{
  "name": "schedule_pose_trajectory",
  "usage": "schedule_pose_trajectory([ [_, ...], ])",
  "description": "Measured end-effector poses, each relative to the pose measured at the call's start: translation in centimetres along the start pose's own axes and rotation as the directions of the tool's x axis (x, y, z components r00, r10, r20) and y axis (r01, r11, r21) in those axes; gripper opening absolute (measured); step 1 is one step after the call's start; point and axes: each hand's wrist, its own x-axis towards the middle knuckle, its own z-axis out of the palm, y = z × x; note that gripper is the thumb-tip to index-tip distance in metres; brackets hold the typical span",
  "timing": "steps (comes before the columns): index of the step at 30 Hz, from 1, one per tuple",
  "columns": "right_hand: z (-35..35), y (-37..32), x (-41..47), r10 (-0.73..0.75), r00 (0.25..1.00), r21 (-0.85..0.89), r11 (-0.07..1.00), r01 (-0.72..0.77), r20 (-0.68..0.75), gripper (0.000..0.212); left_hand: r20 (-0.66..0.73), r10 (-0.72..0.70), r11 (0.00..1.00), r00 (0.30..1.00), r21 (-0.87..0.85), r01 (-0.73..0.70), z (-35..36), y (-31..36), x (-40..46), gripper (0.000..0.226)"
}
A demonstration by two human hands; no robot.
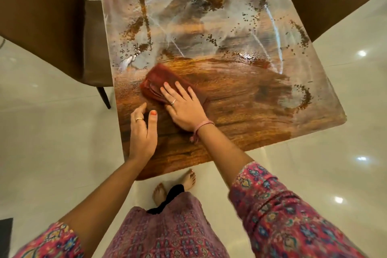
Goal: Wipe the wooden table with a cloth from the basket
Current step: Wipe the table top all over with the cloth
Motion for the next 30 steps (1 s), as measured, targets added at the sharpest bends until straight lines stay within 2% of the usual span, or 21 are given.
schedule_pose_trajectory([
  [2,-1.2,3.7,-0.3,-0.015,1.000,0.026,1.000,0.015,-0.002,0.055,0.018,0.015,1.000,1.000,0.009,-0.016,0.1,0.0,-0.1,0.046],
  [4,-2.3,8.7,-1.7,0.183,0.979,0.079,0.981,-0.177,-0.088,0.055,0.037,0.025,1.000,0.999,0.014,-0.026,0.2,0.1,-0.3,0.047],
  [6,-3.2,14.2,-4.4,0.471,0.861,0.171,0.880,-0.443,-0.194,0.055,0.045,0.039,0.999,0.998,0.006,-0.040,0.3,0.2,-0.4,0.047],
  [8,-3.9,17.1,-6.6,0.719,0.663,0.286,0.693,-0.662,-0.208,0.056,0.062,0.068,0.998,0.996,-0.003,-0.068,0.3,0.2,-0.6,0.045],
  [9,-3.9,17.0,-6.8,0.795,0.572,0.322,0.605,-0.728,-0.199,0.056,0.076,0.086,0.996,0.993,-0.009,-0.085,0.3,0.3,-0.8,0.043],
  [10,-3.6,15.6,-6.5,0.834,0.516,0.339,0.552,-0.762,-0.198,0.056,0.095,0.096,0.995,0.991,-0.014,-0.095,0.4,0.4,-1.0,0.042],
  [11,-2.9,13.5,-6.1,0.836,0.508,0.342,0.548,-0.763,-0.206,0.055,0.117,0.101,0.995,0.988,-0.016,-0.099,0.6,0.5,-1.3,0.041],
  [12,-1.9,10.8,-6.1,0.798,0.561,0.326,0.603,-0.729,-0.221,0.055,0.136,0.105,0.994,0.985,-0.021,-0.103,0.8,0.7,-1.5,0.040],
  [13,-0.7,7.8,-6.4,0.710,0.664,0.287,0.703,-0.651,-0.233,0.054,0.150,0.113,0.994,0.982,-0.027,-0.110,1.1,0.9,-1.8,0.039],
  [15,1.6,2.5,-9.0,0.437,0.882,0.162,0.897,-0.411,-0.178,0.054,0.166,0.136,0.991,0.977,-0.038,-0.132,1.7,1.6,-2.0,0.039],
  [16,2.3,1.3,-10.7,0.312,0.941,0.108,0.948,-0.299,-0.133,0.055,0.170,0.149,0.989,0.974,-0.030,-0.146,2.0,1.9,-2.0,0.039],
  [18,2.3,2.6,-13.9,0.188,0.980,0.091,0.979,-0.181,-0.073,0.055,0.188,0.163,0.986,0.969,-0.003,-0.165,2.8,2.6,-2.0,0.039],
  [20,0.8,6.8,-15.4,0.189,0.979,0.125,0.976,-0.179,-0.073,0.055,0.208,0.162,0.986,0.964,0.009,-0.168,3.6,3.4,-2.2,0.040],
  [21,0.1,9.5,-15.8,0.240,0.967,0.148,0.963,-0.226,-0.083,0.055,0.215,0.165,0.985,0.963,0.012,-0.172,4.0,3.8,-2.4,0.039],
  [23,-1.6,16.0,-16.6,0.423,0.896,0.167,0.901,-0.401,-0.133,0.059,0.221,0.169,0.984,0.960,0.014,-0.176,5.1,4.5,-2.8,0.039],
  [24,-2.6,19.7,-17.1,0.526,0.832,0.171,0.848,-0.501,-0.173,0.061,0.221,0.166,0.985,0.961,0.019,-0.174,5.8,4.9,-3.1,0.039],
  [25,-3.7,23.5,-17.5,0.632,0.749,0.189,0.775,-0.603,-0.199,0.063,0.218,0.160,0.985,0.963,0.028,-0.170,6.5,5.2,-3.4,0.038],
  [27,-5.8,29.5,-17.9,0.809,0.568,0.269,0.587,-0.764,-0.150,0.059,0.205,0.156,0.985,0.966,0.037,-0.167,7.9,5.7,-4.1,0.037],
  [29,-6.8,31.8,-17.5,0.891,0.444,0.340,0.449,-0.826,-0.097,0.057,0.177,0.157,0.985,0.972,0.041,-0.166,9.4,6.2,-4.8,0.036],
  [30,-6.5,31.3,-17.0,0.896,0.427,0.349,0.442,-0.827,-0.123,0.056,0.153,0.150,0.986,0.977,0.053,-0.160,10.3,6.5,-5.1,0.036],
])
